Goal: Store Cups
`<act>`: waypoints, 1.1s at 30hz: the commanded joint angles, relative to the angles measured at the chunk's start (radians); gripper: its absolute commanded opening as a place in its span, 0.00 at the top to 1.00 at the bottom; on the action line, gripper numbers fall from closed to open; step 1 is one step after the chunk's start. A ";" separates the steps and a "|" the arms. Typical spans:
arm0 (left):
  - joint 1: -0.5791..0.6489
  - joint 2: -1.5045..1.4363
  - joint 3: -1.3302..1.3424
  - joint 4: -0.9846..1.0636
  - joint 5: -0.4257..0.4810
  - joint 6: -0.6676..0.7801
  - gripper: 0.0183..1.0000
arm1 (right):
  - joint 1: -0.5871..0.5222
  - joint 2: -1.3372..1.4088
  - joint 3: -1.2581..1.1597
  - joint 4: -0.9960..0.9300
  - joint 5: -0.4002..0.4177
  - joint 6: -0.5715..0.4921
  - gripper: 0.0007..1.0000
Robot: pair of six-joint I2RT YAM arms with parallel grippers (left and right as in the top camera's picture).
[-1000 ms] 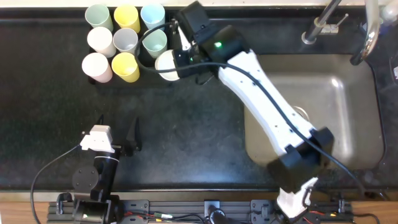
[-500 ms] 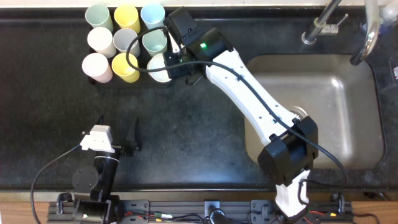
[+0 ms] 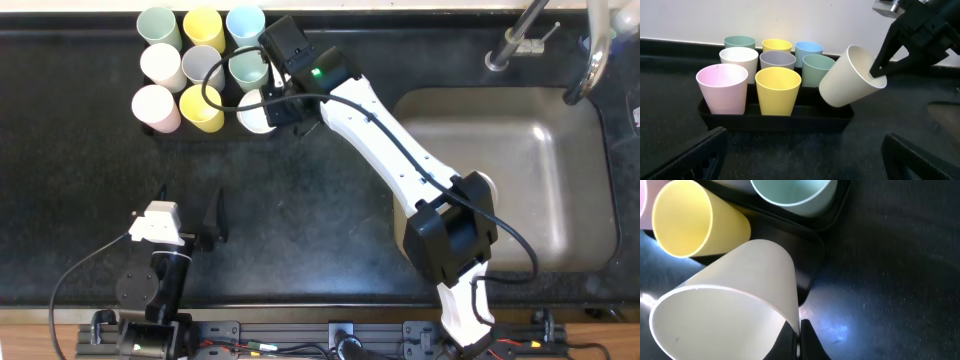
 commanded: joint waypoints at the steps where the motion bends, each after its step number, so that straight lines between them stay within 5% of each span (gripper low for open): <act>1: 0.007 -0.008 -0.001 -0.003 0.017 0.018 0.00 | 0.005 0.021 0.037 0.010 -0.003 0.005 0.95; 33: 0.007 -0.008 -0.001 -0.003 0.017 0.018 0.00 | 0.004 0.087 0.037 0.076 -0.004 0.050 0.95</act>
